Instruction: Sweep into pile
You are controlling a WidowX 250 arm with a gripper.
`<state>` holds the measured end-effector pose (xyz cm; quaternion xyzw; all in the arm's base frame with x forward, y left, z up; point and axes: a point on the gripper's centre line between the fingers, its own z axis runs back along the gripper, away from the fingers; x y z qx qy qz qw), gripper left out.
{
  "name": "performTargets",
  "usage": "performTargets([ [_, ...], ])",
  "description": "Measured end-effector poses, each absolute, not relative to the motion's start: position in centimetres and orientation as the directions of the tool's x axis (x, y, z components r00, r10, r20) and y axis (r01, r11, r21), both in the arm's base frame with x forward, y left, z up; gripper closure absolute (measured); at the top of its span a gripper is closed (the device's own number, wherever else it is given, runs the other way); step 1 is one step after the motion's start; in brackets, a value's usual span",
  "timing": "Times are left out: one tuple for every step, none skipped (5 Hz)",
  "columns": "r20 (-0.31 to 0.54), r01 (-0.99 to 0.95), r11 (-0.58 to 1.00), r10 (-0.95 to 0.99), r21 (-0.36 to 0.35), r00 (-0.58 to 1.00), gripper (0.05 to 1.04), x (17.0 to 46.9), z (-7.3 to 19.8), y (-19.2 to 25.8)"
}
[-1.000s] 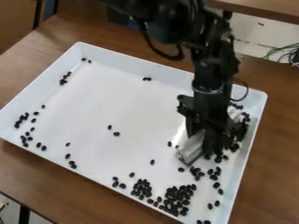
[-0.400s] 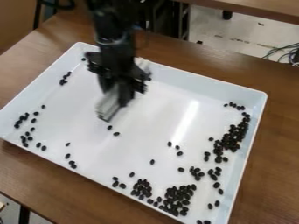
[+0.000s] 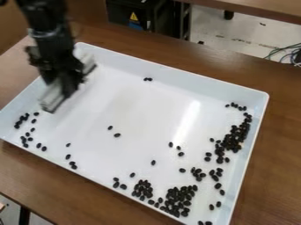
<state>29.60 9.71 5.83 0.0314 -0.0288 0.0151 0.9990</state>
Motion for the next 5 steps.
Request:
performTargets([
  [0.028,-0.086,0.996,0.085,0.02,0.996,0.723,29.1,3.7,14.4],
  [0.011,-0.068,0.998,0.068,0.01,0.998,0.724,29.8,2.7,18.0],
  [0.002,-0.047,0.999,0.047,0.013,0.999,0.724,29.9,2.4,18.3],
  [0.0,-0.02,0.999,0.02,0.05,1.0,0.724,30.1,2.6,18.0],
  [0.037,-0.008,0.996,0.004,0.093,0.999,0.724,30.2,3.0,17.1],
])
